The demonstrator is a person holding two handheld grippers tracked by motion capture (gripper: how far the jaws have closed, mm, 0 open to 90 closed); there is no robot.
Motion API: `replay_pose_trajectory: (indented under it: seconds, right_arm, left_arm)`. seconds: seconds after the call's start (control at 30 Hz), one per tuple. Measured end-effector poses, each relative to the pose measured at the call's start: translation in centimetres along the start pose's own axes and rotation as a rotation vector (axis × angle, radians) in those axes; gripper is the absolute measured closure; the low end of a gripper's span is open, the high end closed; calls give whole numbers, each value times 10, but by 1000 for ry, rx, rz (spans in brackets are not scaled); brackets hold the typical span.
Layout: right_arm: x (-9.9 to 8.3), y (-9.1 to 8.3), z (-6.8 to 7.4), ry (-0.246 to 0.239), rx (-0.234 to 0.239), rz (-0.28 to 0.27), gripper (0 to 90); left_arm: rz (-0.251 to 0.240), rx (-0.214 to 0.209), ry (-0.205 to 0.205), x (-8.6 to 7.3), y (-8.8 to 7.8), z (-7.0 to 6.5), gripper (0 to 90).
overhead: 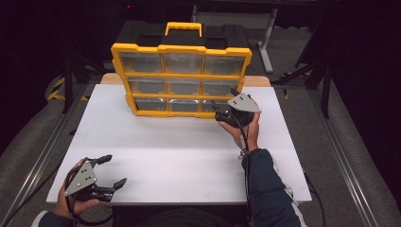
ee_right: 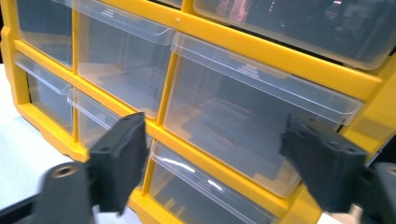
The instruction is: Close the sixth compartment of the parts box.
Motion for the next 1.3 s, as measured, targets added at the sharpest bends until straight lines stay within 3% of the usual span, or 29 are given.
replay_pose_trajectory:
  seconds: [0.37, 1.3]
  right_arm:
    - [3, -2, 4, 8, 7, -17, 107]
    - [6, -14, 20, -55, 31, 3, 133]
  left_arm:
    - [0, -2, 1, 0, 0, 0, 106]
    - [-2, -3, 1, 0, 0, -1, 105]
Point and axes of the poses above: each handheld gripper's, and its own axes: y roughly forward along the jaws, x roughly out of its top, z roughly to its left, the point moved 6 cm from there along y, roughly forward along the jaws, and after that the axes turned 2 degrees about -y, right-handed, at the moved point
